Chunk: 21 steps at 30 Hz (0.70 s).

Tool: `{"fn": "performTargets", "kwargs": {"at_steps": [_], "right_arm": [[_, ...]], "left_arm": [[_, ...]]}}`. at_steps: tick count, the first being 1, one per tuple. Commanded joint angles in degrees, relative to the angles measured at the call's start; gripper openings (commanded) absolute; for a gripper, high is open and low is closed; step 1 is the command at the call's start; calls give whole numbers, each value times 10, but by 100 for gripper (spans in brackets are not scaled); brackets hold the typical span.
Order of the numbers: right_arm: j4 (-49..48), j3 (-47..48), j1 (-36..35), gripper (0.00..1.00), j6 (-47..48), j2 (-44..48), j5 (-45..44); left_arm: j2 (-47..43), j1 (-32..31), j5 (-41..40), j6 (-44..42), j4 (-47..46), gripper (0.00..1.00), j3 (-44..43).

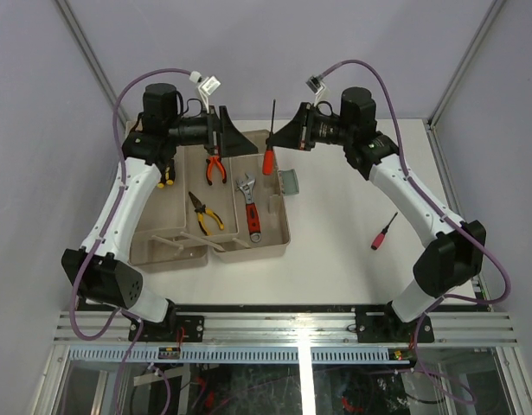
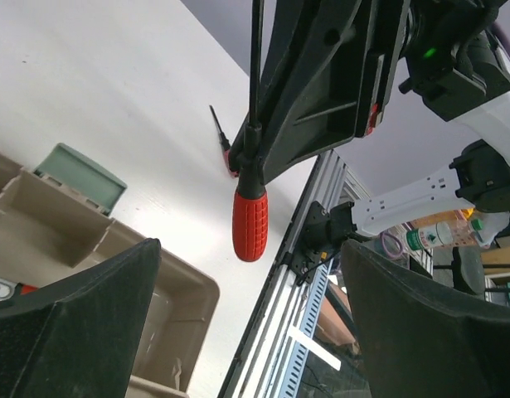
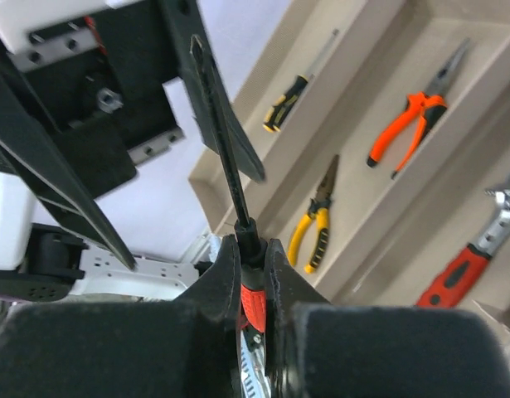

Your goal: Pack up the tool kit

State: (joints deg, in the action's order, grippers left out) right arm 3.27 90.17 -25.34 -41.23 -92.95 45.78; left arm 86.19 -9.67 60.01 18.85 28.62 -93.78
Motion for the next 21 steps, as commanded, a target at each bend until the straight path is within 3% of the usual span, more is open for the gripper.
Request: {"fn": "performTargets", "kwargs": {"at_steps": [1,11,14,16,21], "right_arm": [[-168,-7,-1,0,-90,37,48],[-248,-13,-1,0,-141,22,55],[-258,-8,-2,0,-149,14,58],[-263,-8,-2,0,-153,12,58],[-268,-7,-2,0,-157,7,64]], "left_arm": [[2,-27,-11,12,-62,89,14],[6,-66,-15,2,-58,88,18],[9,-71,-15,2,-58,83,16],[10,-74,-15,2,-58,71,15],[16,-79,-16,2,-57,24,9]]}}
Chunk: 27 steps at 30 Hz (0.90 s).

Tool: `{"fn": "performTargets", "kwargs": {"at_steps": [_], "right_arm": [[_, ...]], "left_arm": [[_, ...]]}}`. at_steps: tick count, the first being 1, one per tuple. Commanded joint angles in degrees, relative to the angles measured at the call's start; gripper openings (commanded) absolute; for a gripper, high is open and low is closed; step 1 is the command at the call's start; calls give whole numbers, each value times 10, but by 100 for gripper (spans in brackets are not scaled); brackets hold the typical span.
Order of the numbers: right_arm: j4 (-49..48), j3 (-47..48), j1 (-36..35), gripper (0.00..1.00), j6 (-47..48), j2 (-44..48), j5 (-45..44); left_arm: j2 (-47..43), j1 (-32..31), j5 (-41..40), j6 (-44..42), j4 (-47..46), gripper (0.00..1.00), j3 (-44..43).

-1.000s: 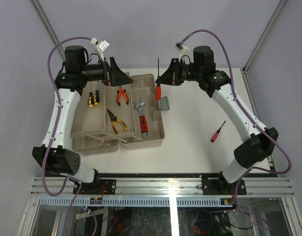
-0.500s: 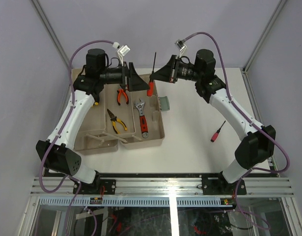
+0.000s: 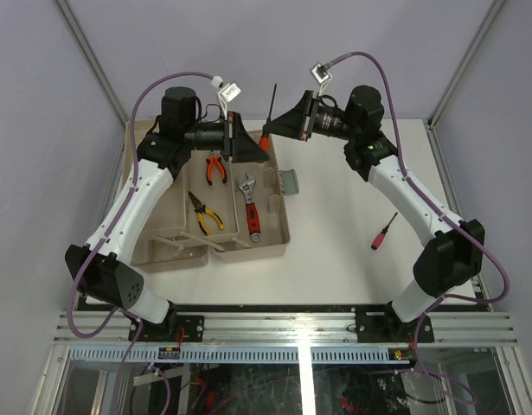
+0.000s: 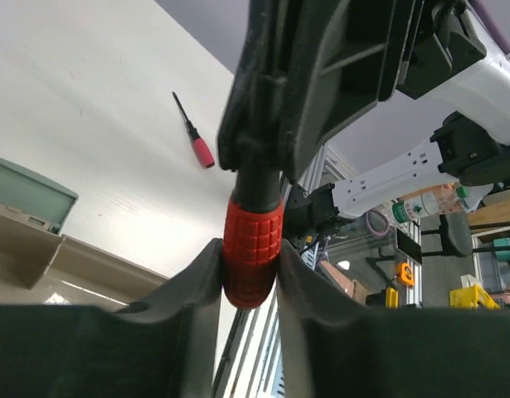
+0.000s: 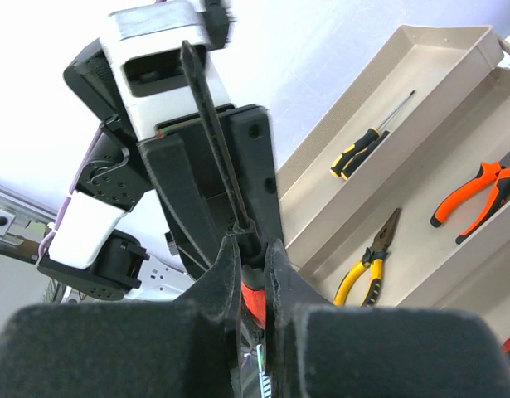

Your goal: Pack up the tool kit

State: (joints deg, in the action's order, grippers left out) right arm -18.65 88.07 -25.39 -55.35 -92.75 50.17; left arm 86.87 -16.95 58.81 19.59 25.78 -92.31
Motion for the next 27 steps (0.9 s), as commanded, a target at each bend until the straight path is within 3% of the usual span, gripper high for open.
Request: {"fn": "performTargets", "kwargs": {"at_steps": [1,3,4,6,8,11,16,21,24,27], "right_arm": [[-48,14,-1,0,-16,4,22],[-43,12,-2,0,-15,2,26],[-35,12,-2,1,-10,2,27],[14,13,-1,20,23,7,14],[109,23,0,46,88,20,-40],[231,45,14,66,173,39,-131],[424,61,70,72,252,74,-316],[672,130,95,78,329,50,-568],[717,92,113,84,331,51,-641],[712,23,137,86,320,64,-655]], "left_arm": [[9,-5,-4,-5,-29,17,-6],[10,-5,-5,-4,-29,2,-9],[11,-5,-5,-4,-29,0,-10],[9,-5,-7,-7,-25,0,-14],[8,-4,-13,-27,-6,0,-21],[3,2,-42,-92,53,0,-40],[14,65,-118,-193,197,0,-108],[39,211,-235,-270,332,0,-163],[65,287,-257,-309,398,0,-185],[74,334,-283,-321,428,0,-180]]}}
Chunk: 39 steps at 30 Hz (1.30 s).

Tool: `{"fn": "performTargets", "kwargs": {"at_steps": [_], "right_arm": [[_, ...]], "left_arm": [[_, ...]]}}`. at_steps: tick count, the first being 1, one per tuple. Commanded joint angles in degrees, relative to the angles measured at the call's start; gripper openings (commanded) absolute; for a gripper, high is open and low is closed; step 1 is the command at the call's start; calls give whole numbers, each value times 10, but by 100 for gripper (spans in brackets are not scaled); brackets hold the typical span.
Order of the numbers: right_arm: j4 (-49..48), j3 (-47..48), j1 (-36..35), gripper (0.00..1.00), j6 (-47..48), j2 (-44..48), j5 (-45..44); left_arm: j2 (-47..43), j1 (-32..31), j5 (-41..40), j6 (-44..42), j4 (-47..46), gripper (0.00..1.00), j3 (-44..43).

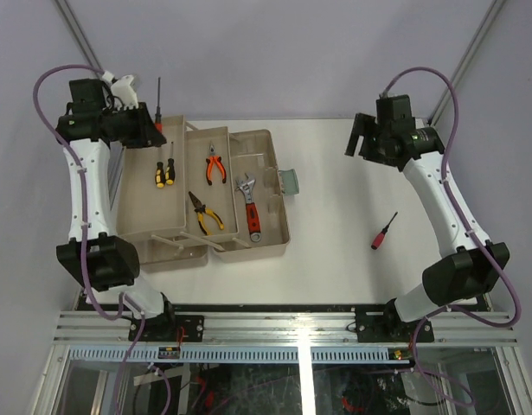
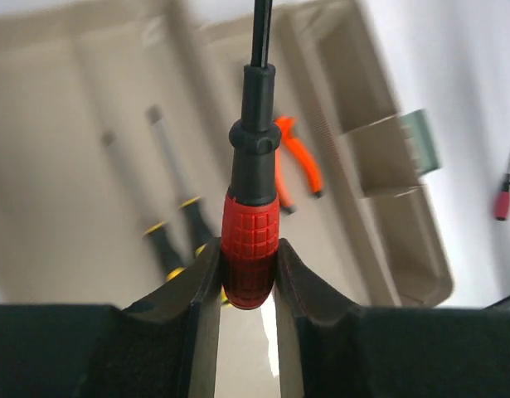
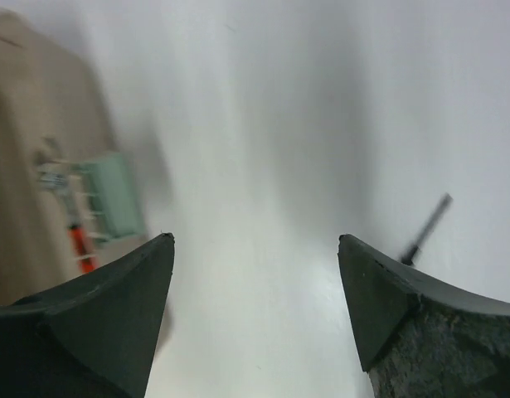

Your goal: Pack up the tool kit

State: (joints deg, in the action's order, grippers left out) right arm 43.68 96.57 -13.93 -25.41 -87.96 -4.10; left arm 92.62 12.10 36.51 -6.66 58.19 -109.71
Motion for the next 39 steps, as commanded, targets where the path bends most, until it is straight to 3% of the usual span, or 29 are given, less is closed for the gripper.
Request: {"fn": "performTargets", "kwargs": {"at_steps": [1,15,24,26,30,39], "right_arm": [[85,-83,30,86,17,19,-110],[69,-240,54,87,-24,9,-146],[35,-306,75,88,-45,6,-125],[29,-319,76,88,-47,6,-117],[23,-331,79,88,-49,8,-111],[8,-358,89,89,-51,-5,-103]], "left_arm": [[15,54,-70,-63,109,0,2],[-29,116,-107,-63,133,0,118],[20,115,-60,-57,211,1,83],[34,115,-51,-58,227,5,68],[49,115,-39,-57,246,24,54],[48,115,-35,-54,242,32,58]]}}
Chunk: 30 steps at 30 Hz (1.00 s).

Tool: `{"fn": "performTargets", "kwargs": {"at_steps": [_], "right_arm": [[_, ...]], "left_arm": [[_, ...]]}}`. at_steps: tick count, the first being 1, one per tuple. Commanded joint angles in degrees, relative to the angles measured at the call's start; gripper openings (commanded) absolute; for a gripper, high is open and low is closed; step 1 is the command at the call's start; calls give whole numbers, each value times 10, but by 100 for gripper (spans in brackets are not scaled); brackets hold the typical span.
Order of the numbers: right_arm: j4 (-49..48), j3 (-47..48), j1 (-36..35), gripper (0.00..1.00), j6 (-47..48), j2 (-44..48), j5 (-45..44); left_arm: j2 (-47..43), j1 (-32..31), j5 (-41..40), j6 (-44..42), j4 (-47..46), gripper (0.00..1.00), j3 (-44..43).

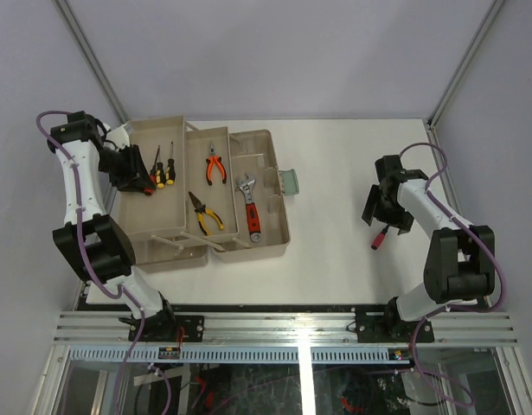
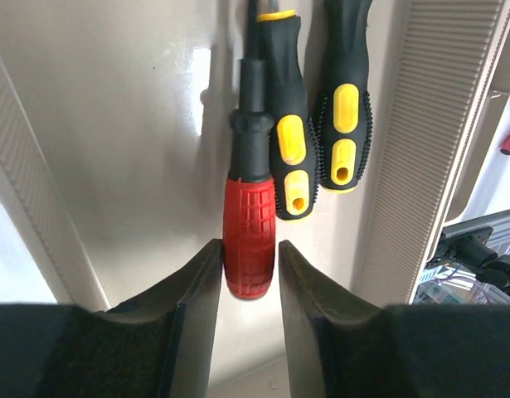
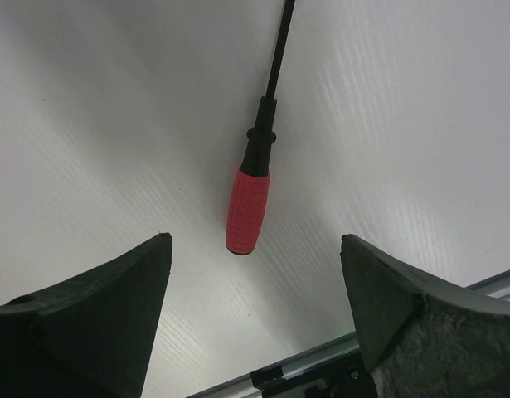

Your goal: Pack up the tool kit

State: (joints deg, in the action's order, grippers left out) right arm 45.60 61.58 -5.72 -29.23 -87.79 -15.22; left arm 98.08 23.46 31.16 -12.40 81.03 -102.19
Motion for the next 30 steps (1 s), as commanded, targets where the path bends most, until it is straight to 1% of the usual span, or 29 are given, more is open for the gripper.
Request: {"fn": "performTargets", "kwargs": {"at_steps": [1,3,8,11,14,15,16,17,18,19,20,21,24,26,27,30], "right_arm": [[-13,-10,8,89,-13,-9,9],[-17,-18,14,89,-15,-14,11],[-38,-43,31,89,-17,-27,23],[-58,-57,39,88,-15,-52,31],[-71,-57,46,85,-9,-99,41],[-74,-56,46,81,-8,-111,46],[-77,-55,46,76,-7,-121,50],[-80,-53,47,66,-5,-128,56],[-82,-53,47,52,-4,-133,64],[-84,-52,47,31,-3,-134,70],[-85,-52,47,8,-3,-134,74],[-86,-52,47,1,-2,-131,78],[-77,-41,47,0,6,-118,84],[-75,-31,47,0,11,-96,100],[-82,-24,47,0,16,-81,117],[-121,2,47,0,23,-14,219]], "left_arm": [[-8,1,18,3,13,33,-16],[-10,1,17,4,11,36,-15],[-13,1,15,7,8,48,-10],[-17,1,10,5,6,58,-11],[-22,1,1,3,5,70,-25],[-22,1,-2,3,5,73,-31],[-24,1,-4,3,6,74,-39],[-25,1,-7,2,7,74,-47],[-28,1,-9,1,8,75,-54],[-29,0,-11,-1,9,75,-59],[-32,1,-15,-2,9,74,-65],[-33,1,-17,-4,9,74,-71],[-36,1,-19,-5,9,74,-90],[-38,1,-2,-10,9,73,-108],[-41,1,15,-13,7,73,-120],[-52,-1,103,-6,-8,73,-152]]}}
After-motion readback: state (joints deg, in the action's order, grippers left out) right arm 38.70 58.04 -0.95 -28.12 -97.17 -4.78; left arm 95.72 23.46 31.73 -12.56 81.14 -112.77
